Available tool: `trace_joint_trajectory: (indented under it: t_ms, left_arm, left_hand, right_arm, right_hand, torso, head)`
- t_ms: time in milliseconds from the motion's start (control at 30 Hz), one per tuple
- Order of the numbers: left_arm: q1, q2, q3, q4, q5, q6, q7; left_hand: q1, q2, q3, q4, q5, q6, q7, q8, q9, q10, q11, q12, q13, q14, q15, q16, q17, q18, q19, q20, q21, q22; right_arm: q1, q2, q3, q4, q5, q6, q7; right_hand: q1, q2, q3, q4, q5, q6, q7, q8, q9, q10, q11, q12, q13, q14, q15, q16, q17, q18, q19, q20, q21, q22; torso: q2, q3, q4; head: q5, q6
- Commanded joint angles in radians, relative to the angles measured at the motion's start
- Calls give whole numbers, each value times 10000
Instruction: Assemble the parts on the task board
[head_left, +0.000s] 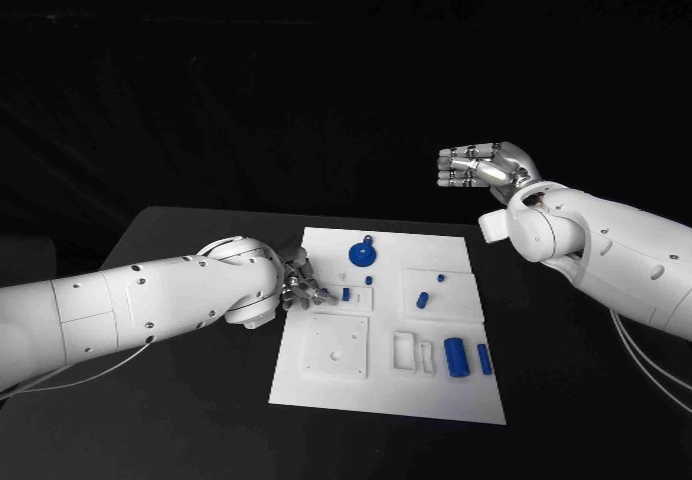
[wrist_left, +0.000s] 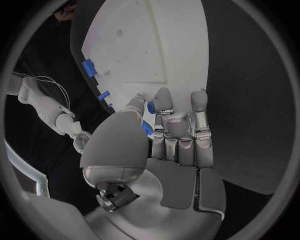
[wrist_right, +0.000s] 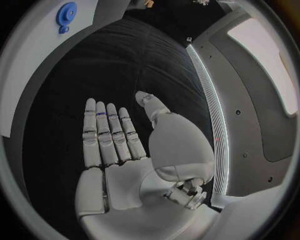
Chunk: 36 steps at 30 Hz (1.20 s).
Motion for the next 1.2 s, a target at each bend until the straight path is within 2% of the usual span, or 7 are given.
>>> trace_joint_trajectory:
  t_ms: [33, 400, 833, 933, 1000, 1067, 1200]
  left_arm:
    - [1, 9, 8, 1, 282, -36, 79]
    - [2, 7, 8, -34, 842, -65, 87]
    - [3, 2, 10, -62, 1135, -85, 114]
    - [3, 0, 11, -72, 1174, -92, 122]
    - [3, -1, 12, -77, 1194, -89, 127]
    - [3, -2, 13, -81, 1214, -83, 131]
    - [3, 0, 15, -89, 1246, -73, 141]
  left_hand:
    - [-89, -30, 34, 201, 170, -101, 0, 29, -88, 486, 65, -71, 10, -94, 3, -51, -31, -88, 11, -39, -58, 192]
    - [-184, 126, 100, 580, 673, -409, 108, 30, -703, 477, 115, -172, 6, -139, 18, -165, -219, -99, 7, -41, -101, 191]
    - [-377, 218, 147, 698, 776, -572, 154, 34, -821, 471, 135, -280, -2, -190, 23, -276, -421, -111, -12, -44, -134, 187]
    - [-453, 354, 168, 687, 809, -600, 159, 37, -845, 469, 137, -295, 5, -194, 22, -286, -454, -114, -10, -47, -146, 187]
    - [-492, 582, 131, 624, 887, -640, 165, 40, -858, 469, 142, -324, 9, -205, 22, -299, -498, -119, -8, -49, -160, 188]
    - [-495, 726, 58, 573, 1046, -656, 162, 41, -863, 468, 139, -334, 21, -206, 21, -295, -518, -122, -5, -50, -172, 189]
    - [-385, 997, -24, 478, 2297, -729, 151, 39, -887, 466, 135, -375, 19, -232, 18, -326, -587, -130, -9, -55, -186, 190]
  right_arm:
    - [-7, 12, 5, -5, -79, 182, 24]
    - [-17, 21, 5, -22, -127, 215, 2]
    - [-24, 30, 5, -52, -150, 244, -32]
    - [-30, 35, 5, -63, -152, 256, -38]
    - [-34, 35, 5, -67, -154, 265, -43]
    - [-38, 36, 5, -70, -159, 278, -49]
    - [-45, 35, 4, -74, -171, 296, -60]
  right_hand:
    - [36, 91, -66, 1, 37, -51, 5, -42, -14, -97, 2, -39, -14, -54, 16, -60, -16, 41, -72, -26, 28, -16]
    - [57, 102, -66, -20, 48, -59, 7, -43, -15, -102, 3, -40, -14, -64, 19, -60, -16, 43, -80, -24, 31, -15]
    - [63, 106, -27, -55, 58, -58, 10, -43, -15, -104, 5, -41, -14, -71, 19, -59, -16, 47, -83, -21, 34, -14]
    - [63, 106, -27, -55, 58, -58, 10, -43, -15, -104, 5, -41, -14, -71, 19, -59, -16, 47, -83, -21, 34, -14]
    - [63, 106, -27, -55, 58, -58, 10, -43, -15, -104, 5, -41, -14, -71, 19, -59, -16, 47, -83, -21, 34, -14]
    - [63, 106, -27, -55, 58, -58, 10, -43, -15, -104, 5, -41, -14, -71, 19, -59, -16, 47, -83, -21, 34, -14]
    - [48, 101, 20, -82, 69, -61, 13, -43, -15, -105, 6, -41, -14, -77, 21, -60, -16, 48, -89, -19, 32, -15]
  torso:
    - [3, -1, 3]
    - [-1, 0, -2]
    - [2, -1, 1]
    - [1, -1, 0]
    - [3, -3, -2]
    - [3, -2, -2]
    - [0, -1, 3]
  head:
    - [-1, -4]
    - [2, -5]
    - [-4, -15]
    - [-6, -15]
    - [-4, -17]
    - [-3, -21]
    - [-3, -16]
